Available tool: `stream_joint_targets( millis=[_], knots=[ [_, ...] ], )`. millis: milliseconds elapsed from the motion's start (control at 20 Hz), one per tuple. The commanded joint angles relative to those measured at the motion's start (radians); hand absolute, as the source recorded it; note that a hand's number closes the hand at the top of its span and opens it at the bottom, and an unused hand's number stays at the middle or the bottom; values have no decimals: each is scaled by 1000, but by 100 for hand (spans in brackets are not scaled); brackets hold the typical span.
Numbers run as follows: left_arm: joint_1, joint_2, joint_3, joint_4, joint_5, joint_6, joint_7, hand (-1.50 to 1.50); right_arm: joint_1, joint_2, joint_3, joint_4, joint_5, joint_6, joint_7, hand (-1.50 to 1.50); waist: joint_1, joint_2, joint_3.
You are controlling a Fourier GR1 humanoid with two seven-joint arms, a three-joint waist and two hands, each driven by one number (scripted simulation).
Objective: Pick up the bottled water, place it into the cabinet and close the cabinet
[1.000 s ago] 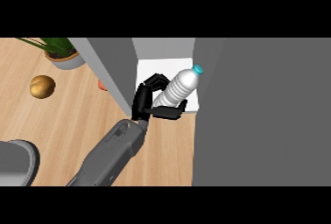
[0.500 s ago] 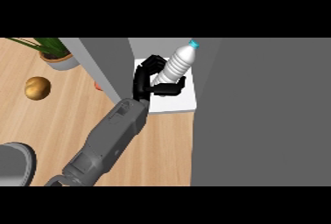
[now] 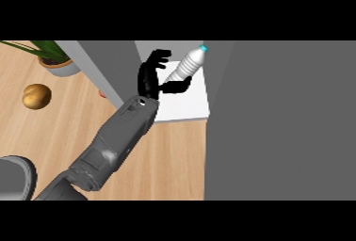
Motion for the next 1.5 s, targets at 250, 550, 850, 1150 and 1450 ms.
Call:
stream_joint_targets(
  millis=[250,550,850,1150,1450],
  knots=[
    [-61,1,50,75,-4,29,-99,-150,15,-11,-33,-67,-89,32,18,-150,0,6,-2],
    [-54,13,182,-89,107,-132,-280,150,19,2,4,-66,-53,33,22,-150,20,3,-5],
    [-56,0,211,-89,151,-332,-305,150,30,7,-15,-49,-72,48,-9,-150,26,-9,-1],
    [19,-1,102,-198,232,-322,-298,150,13,12,31,-135,-29,25,84,-150,34,-17,-1],
    [173,-1,-47,-412,338,-484,-219,150,62,10,63,-181,-6,17,83,-150,44,-29,-3]
  ],
)
